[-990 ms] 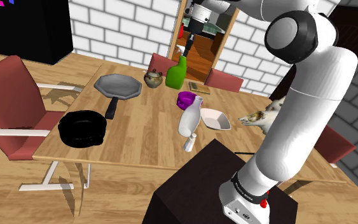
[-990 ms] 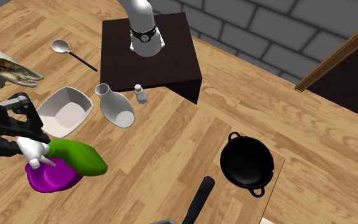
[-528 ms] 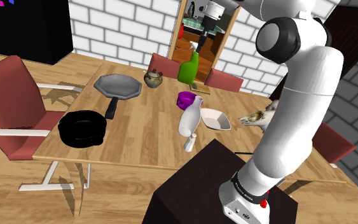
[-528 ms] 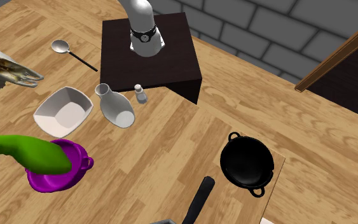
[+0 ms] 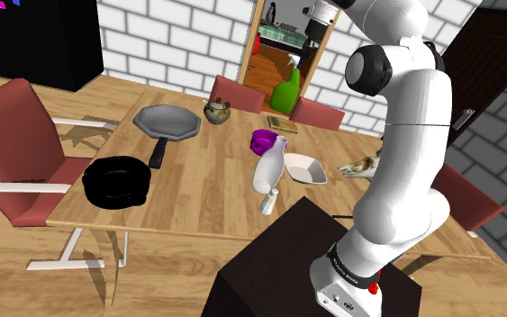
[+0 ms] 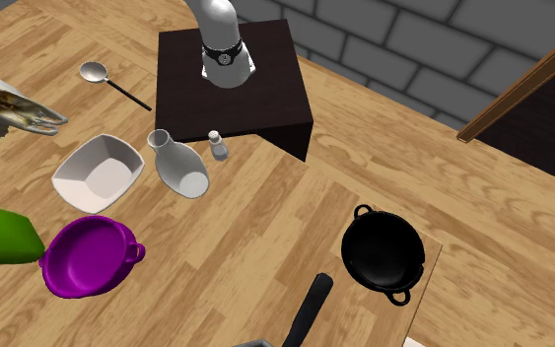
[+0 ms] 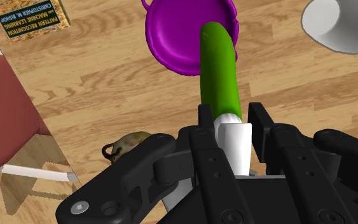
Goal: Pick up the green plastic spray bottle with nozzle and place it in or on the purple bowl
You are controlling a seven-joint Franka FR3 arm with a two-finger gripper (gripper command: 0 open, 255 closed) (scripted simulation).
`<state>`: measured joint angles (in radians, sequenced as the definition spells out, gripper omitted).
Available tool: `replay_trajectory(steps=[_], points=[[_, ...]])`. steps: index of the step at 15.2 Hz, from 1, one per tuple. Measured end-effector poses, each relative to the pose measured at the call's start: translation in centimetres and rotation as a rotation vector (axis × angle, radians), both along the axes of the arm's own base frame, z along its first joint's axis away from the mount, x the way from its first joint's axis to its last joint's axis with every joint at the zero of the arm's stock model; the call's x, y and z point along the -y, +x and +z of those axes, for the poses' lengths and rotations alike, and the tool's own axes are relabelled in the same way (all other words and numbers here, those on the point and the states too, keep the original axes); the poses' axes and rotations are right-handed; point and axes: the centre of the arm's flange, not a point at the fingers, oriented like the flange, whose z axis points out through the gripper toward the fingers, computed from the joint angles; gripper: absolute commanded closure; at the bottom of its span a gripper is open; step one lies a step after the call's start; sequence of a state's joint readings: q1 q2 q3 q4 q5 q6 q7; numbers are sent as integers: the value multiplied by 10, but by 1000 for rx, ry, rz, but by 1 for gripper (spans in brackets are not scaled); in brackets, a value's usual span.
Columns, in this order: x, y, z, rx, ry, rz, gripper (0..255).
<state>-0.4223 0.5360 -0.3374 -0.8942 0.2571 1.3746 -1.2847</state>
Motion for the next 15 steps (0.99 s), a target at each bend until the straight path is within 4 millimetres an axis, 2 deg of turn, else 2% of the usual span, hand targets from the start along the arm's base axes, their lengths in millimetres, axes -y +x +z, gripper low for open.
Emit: replay_trajectory(steps=[3, 15], points=[[6, -1, -11, 0, 1, 2, 255], [7, -2, -75, -1, 1, 3, 255]])
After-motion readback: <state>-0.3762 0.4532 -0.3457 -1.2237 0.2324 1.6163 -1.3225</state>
